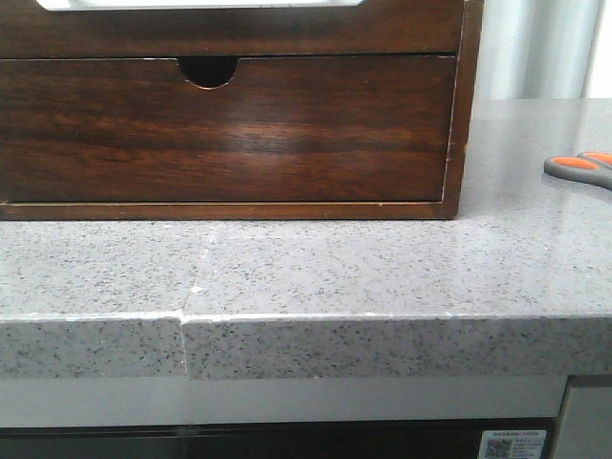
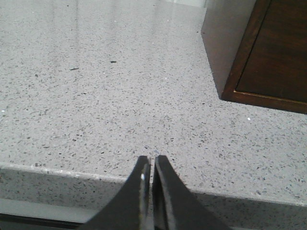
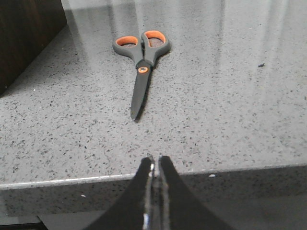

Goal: Put scissors in drawer with both arms

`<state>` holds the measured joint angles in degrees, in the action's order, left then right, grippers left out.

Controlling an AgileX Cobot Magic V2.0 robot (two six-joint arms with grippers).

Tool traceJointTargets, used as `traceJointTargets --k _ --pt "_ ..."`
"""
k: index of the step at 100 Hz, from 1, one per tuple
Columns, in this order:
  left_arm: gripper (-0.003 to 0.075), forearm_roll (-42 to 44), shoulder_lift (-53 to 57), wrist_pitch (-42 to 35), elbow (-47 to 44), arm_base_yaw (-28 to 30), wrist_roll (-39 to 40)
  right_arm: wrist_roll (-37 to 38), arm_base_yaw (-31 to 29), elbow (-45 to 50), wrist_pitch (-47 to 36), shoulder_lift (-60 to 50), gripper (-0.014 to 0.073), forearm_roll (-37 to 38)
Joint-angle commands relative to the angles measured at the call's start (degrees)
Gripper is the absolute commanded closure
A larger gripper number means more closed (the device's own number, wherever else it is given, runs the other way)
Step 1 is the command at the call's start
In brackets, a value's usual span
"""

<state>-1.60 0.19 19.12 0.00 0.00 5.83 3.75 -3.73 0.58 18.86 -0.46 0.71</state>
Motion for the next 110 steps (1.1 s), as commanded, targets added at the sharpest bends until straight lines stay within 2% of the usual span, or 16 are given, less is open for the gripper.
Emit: traceJointTargets --k 1,76,110 --pt "0.0742 -0.5 1.7 -3.1 -1.2 -0.3 0.4 -0.5 -0.4 1.7 -0.8 -1.2 0.0635 -0.4" --pt "0.0742 0.2 1.7 -3.2 -1.2 -0.3 0.4 -0.5 -0.4 1.7 -1.0 -1.2 0.0635 -0.3" --pt "0.0742 1.6 1.7 -7.5 -1.2 -0.3 0.4 -0.5 -0.4 1.7 -4.8 -1.2 0.0635 0.2"
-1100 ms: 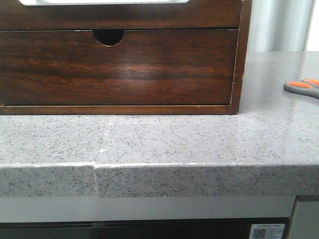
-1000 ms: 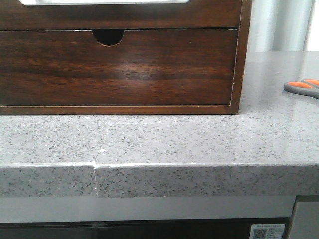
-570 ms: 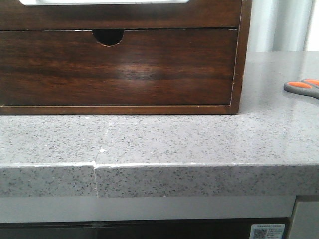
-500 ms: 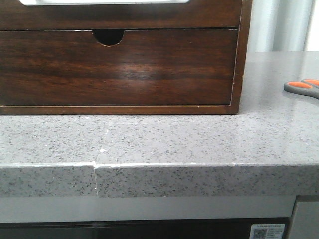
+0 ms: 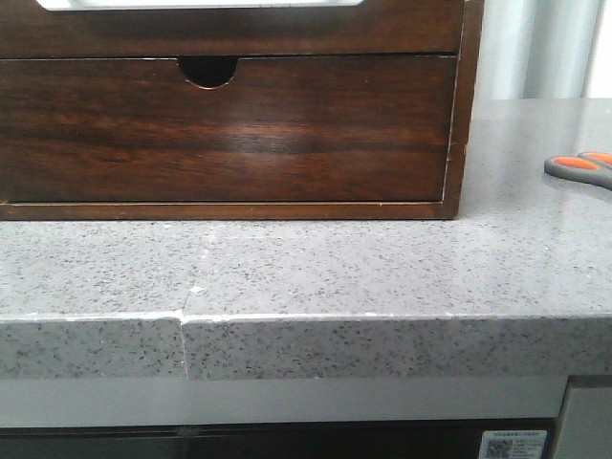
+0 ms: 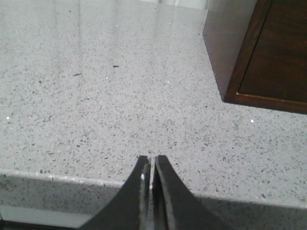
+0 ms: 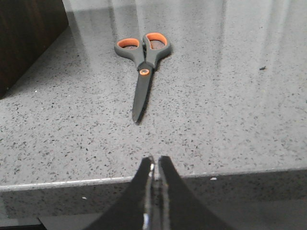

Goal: Put scissors in drawer with both arms

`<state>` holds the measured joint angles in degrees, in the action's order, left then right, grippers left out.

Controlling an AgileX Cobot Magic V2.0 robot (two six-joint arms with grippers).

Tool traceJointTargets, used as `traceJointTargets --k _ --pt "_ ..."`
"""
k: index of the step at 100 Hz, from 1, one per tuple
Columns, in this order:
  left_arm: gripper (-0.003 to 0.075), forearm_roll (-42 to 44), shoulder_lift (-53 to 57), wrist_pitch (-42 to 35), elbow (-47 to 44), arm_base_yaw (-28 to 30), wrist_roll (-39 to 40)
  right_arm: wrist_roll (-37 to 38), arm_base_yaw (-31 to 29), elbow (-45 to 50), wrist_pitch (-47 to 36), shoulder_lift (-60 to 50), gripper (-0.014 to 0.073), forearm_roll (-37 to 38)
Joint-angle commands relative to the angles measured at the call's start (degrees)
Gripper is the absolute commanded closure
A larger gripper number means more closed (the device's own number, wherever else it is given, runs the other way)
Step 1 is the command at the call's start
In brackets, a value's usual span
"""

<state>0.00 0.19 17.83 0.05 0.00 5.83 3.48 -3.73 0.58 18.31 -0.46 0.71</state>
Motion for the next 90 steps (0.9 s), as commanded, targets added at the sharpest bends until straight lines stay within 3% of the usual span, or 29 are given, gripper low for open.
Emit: traceJointTargets --k 1,27,55,81,90 --pt "0.0742 0.0 1.7 -6.3 -1.3 -0.3 0.4 -0.2 -0.4 1.7 -4.4 -1.2 0.0635 0.2" --pt "0.0742 0.0 1.7 -8.6 -1.3 -0.3 0.4 -0.2 -0.4 1.7 -13.4 -1.2 0.0635 0.2" --pt "0.0742 1.2 1.7 -9.1 -1.3 -0.3 0.4 -0.2 -0.4 1.7 -16.1 -1.2 0.0635 1.3" --pt "0.0742 1.1 1.7 -15.9 -1.3 -0.3 0.4 -0.2 -0.4 1.6 -21.1 -1.2 0.0634 -0.7" --pt "0.0742 1.1 1.7 -16.7 -1.1 -0.3 0.4 -0.2 -0.4 0.2 -17.8 -1.2 0.0634 -2.2"
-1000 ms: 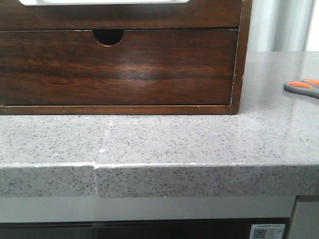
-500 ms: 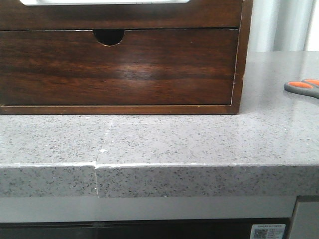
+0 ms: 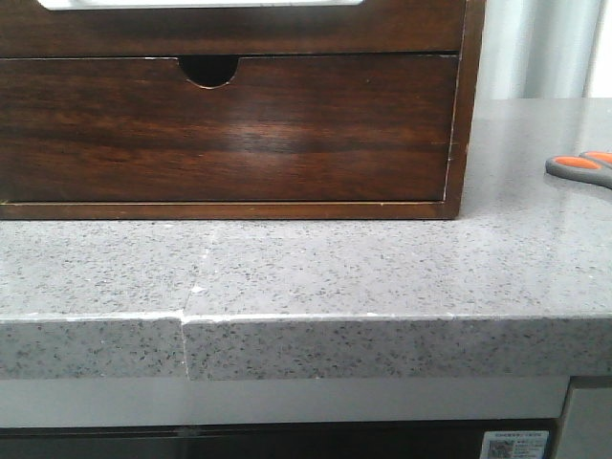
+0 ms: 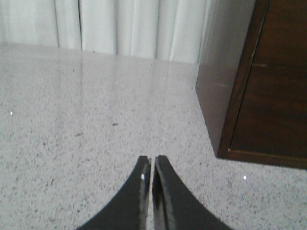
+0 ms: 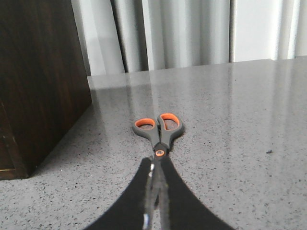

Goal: Put scissors in drawer with both arms

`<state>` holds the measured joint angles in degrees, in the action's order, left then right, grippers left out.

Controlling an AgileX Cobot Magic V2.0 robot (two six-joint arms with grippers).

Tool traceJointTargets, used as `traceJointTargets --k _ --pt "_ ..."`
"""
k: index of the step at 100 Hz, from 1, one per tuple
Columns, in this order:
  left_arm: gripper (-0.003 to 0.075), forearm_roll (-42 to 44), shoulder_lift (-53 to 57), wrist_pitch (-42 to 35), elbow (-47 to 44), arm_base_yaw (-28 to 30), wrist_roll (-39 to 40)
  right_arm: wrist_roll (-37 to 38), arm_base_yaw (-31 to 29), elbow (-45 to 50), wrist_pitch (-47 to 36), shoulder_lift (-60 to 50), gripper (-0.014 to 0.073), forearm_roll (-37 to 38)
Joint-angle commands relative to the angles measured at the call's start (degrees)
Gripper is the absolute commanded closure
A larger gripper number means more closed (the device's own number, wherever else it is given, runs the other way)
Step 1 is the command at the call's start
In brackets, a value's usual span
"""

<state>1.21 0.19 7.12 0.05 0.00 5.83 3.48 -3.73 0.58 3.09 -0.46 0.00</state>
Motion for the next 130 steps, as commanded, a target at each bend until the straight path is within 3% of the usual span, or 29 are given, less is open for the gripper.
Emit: traceJointTargets --k 1,28,52,84,93,107,121,130 --pt "0.0742 -0.1 1.7 -6.0 -0.9 -0.3 0.4 -0.2 -0.4 0.1 -2.0 -1.2 0.0634 -1.7" --pt "0.0742 1.5 -2.6 -2.4 9.2 -0.3 0.4 -0.2 0.3 -9.0 9.8 3.4 0.0635 -4.1" --pt "0.0742 2.2 -11.1 -2.7 17.6 -0.3 0.4 -0.2 0.3 -17.2 12.5 13.5 0.0635 -4.9" --pt "0.0739 2.2 -12.6 -13.9 18.4 -0.3 0.4 -0.2 0.3 -17.7 11.7 15.3 0.0635 -4.9" --pt "0.0665 2.2 -13.4 -14.2 18.4 -0.3 0.4 -0.2 0.3 -17.5 12.7 15.3 0.0635 -4.9" --pt "0.0451 2.0 -15.5 -16.1 18.4 -0.3 0.4 -0.2 0.3 -17.5 14.1 15.3 0.0635 -4.9" --pt "0.0403 1.8 -18.5 -21.6 18.3 -0.4 0.4 -0.2 0.3 -17.5 14.1 15.3 0.0635 -4.9" --pt "0.0403 7.9 -20.5 -24.0 18.3 -1.9 0.4 -0.2 0.3 -17.5 14.1 15.3 0.0635 -4.9"
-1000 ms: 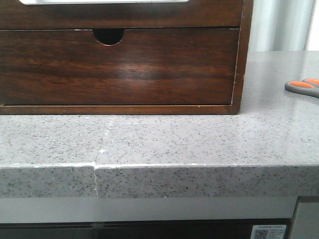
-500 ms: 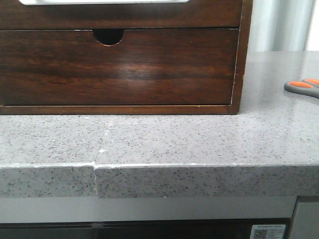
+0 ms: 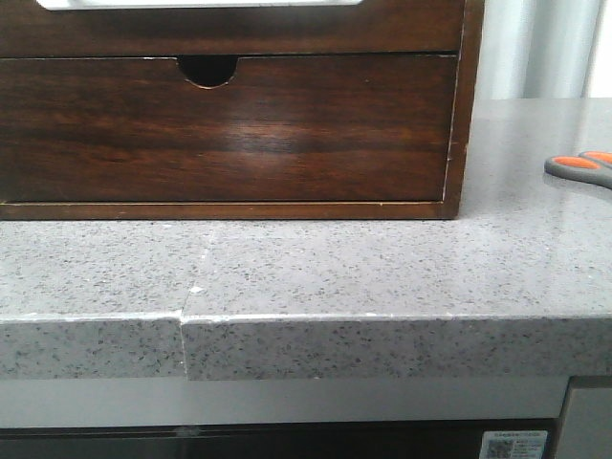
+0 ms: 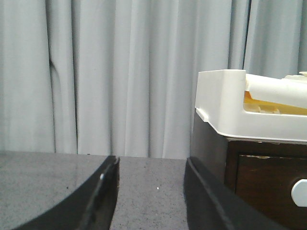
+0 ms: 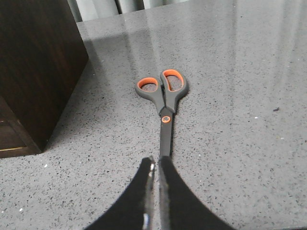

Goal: Put scissors in drawer with both arms
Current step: 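Grasp the white drawer handle with the left gripper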

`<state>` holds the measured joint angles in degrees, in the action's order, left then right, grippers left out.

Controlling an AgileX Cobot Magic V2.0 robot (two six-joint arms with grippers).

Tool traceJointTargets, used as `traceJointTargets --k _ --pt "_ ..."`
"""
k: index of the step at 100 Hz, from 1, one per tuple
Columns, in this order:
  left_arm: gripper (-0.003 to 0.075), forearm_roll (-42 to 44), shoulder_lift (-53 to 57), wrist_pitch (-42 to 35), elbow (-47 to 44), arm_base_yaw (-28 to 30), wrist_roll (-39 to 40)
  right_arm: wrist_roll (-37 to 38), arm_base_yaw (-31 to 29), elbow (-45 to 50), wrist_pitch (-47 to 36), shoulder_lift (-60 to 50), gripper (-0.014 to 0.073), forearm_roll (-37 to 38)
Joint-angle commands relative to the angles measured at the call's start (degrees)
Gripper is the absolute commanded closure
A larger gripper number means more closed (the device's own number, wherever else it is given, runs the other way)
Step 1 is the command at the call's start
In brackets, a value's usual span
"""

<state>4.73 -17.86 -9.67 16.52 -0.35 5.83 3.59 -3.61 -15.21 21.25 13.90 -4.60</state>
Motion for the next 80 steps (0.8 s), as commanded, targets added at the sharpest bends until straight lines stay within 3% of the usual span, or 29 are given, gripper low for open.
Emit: traceJointTargets --k 1,25,48,80 --pt "0.0403 5.6 -2.6 -7.3 1.8 -1.8 0.4 -0.3 0.2 -1.7 -4.0 1.0 0.0635 -0.3" --pt "0.0406 26.5 -8.3 -12.1 2.2 -10.0 0.4 -0.3 0.2 -1.7 -4.0 1.0 0.0635 -0.3" --pt "0.0405 45.4 -16.8 -12.1 6.6 -15.7 0.4 -0.3 0.2 -1.7 -4.0 1.0 0.0635 -0.3" --pt "0.0406 60.5 -26.8 -11.7 13.4 -20.2 -2.9 -0.3 0.2 -1.7 -4.0 1.0 0.0635 -0.3"
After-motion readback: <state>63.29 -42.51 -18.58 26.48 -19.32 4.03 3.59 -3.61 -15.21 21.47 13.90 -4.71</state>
